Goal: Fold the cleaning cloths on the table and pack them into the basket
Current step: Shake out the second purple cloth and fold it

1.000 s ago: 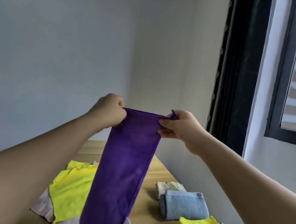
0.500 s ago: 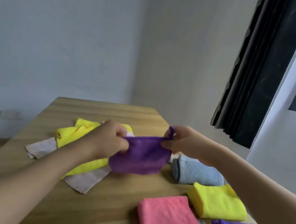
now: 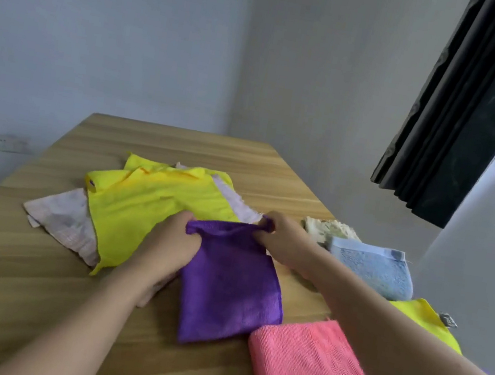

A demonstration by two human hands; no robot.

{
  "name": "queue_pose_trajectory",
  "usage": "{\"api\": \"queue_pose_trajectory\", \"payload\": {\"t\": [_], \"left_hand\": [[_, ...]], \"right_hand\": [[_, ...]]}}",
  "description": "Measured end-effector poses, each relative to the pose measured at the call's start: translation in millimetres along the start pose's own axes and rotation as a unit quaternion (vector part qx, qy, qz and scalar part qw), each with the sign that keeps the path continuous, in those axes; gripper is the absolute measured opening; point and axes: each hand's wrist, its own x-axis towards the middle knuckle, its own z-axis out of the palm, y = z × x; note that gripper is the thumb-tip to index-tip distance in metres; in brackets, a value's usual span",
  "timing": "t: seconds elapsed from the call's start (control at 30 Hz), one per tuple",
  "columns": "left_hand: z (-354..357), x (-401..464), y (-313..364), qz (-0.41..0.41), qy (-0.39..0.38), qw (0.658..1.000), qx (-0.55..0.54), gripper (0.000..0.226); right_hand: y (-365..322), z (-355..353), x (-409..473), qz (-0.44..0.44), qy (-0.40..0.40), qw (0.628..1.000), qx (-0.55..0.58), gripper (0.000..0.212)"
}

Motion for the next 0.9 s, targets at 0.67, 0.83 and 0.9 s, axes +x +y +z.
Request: {"api": "queue_pose_trajectory", "payload": {"t": [0.67,0.83,0.9], "left_hand": [[54,38,-42,0.070,0.083,0.962,0.249,0.039],[45,37,-31,0.085,0.060,0.967,0.234,0.031],[34,41,-22,0.103,0.044,0.972,0.207,0.022]], "right_hand": [[54,77,50,0.015,0.111,0.990,0.086,0.020],[46,65,44,0.003,0.128,0.991,0.038,0.011],[40,55,45,-0.022,0.150,0.988,0.012,0.011]]}}
